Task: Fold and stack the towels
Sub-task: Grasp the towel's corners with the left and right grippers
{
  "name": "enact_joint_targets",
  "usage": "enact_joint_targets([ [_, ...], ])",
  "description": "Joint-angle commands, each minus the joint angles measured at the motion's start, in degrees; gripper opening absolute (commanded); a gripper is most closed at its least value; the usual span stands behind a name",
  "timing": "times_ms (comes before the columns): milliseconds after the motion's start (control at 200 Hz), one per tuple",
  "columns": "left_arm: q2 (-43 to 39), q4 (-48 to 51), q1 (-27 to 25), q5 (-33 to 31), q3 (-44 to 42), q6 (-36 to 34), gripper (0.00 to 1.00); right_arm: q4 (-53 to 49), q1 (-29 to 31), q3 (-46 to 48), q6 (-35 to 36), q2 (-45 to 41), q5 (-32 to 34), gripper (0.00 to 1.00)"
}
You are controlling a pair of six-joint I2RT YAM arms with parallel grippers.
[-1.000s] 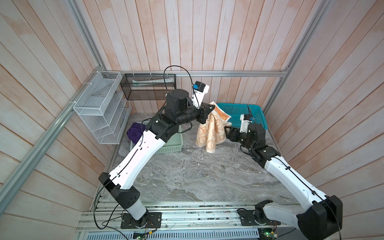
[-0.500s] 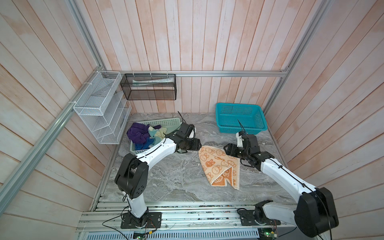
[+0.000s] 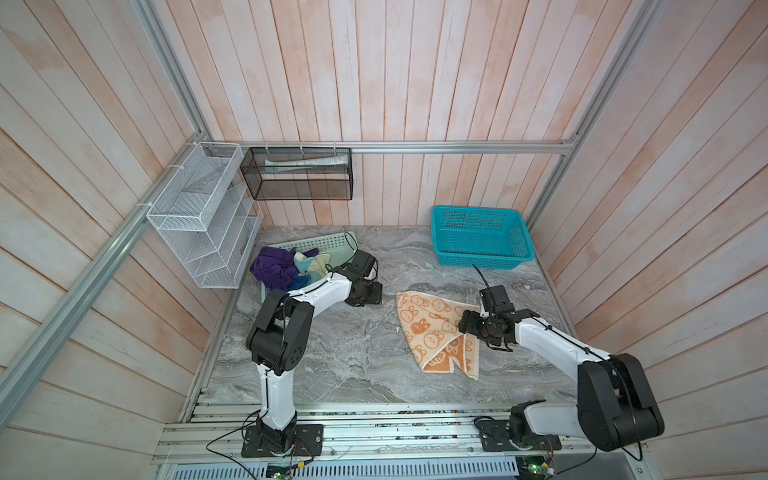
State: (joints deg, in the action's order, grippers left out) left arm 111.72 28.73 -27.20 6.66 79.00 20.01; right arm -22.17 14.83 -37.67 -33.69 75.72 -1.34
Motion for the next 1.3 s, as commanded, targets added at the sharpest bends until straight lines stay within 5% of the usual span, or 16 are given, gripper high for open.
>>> enact_joint_targets([
  [0,0.4,0.1,0.2,-1.9,3.4,-2.8,0.64,1.2,-0.6,1.0,0.0,0.2,4.4,0.83],
  [100,0.4,-0.1,0.1,0.1,4.7,-2.8,0.64,3.8,-0.8,-2.7,3.3,6.3,4.5,0.79],
  [300,-2.8,-0.9,-0.3,1.5,3.0,-2.6,0.64,5.8,2.8,-16.5,10.6,22.7,-3.0,0.5],
  [570,-8.7,-2.7,-0.2,2.0,-1.8,-1.9,0.64,5.7,21.1,-30.5,22.8,30.1,-5.6,0.54],
  [845,-4.9,-0.3,-2.2,3.0,1.2,-5.6,0.64,-0.1,16.9,-26.0,14.3,18.0,0.7,0.63],
  [1015,0.1,4.5,-5.5,-1.0,5.6,-9.7,0.7,-3.5,10.9,-18.3,8.3,13.6,-2.9,0.63],
  [1295,7.0,5.0,-6.3,-2.5,9.7,-12.2,0.77,-5.6,11.3,-14.5,3.3,16.4,-4.4,0.67],
])
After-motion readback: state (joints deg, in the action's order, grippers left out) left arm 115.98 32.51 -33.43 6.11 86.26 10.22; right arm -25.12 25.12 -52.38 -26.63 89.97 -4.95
